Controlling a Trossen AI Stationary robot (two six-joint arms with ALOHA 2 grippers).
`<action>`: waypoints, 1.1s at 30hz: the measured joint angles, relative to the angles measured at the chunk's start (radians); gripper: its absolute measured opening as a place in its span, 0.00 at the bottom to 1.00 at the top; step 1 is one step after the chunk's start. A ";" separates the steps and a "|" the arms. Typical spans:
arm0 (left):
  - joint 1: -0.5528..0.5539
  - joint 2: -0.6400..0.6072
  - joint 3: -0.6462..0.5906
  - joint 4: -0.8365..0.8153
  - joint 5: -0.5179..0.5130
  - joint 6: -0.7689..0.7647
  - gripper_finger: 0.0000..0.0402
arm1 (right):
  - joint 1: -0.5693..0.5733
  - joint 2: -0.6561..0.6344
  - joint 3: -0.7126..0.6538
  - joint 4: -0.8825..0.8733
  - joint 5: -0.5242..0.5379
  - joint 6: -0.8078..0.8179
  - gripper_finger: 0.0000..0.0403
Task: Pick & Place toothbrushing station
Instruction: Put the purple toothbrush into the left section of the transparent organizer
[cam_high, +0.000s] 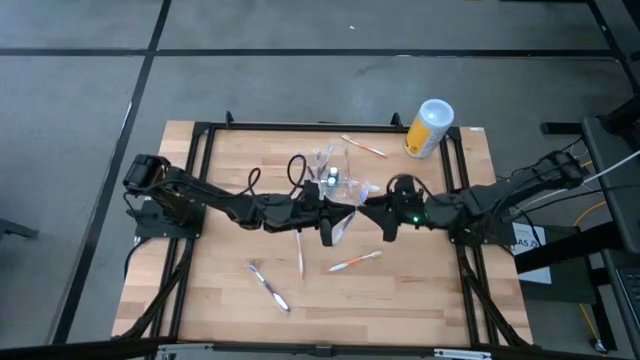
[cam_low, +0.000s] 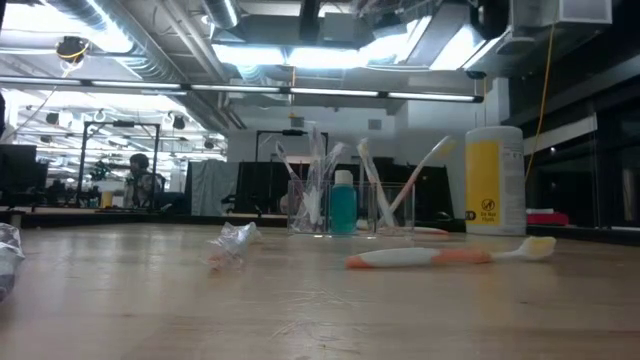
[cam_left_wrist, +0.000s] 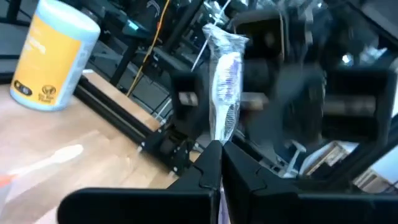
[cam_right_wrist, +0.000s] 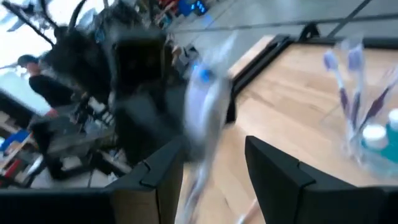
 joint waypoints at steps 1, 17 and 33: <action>-0.003 0.001 0.000 0.002 0.000 0.000 0.01 | -0.009 0.000 0.000 0.013 -0.002 -0.008 0.43; 0.006 -0.005 0.001 0.035 -0.051 0.014 0.01 | -0.070 0.066 -0.001 0.221 -0.125 -0.146 0.10; -0.081 -0.279 -0.001 -0.539 -0.319 0.231 0.26 | -0.257 0.055 0.000 0.264 -0.287 -0.209 0.03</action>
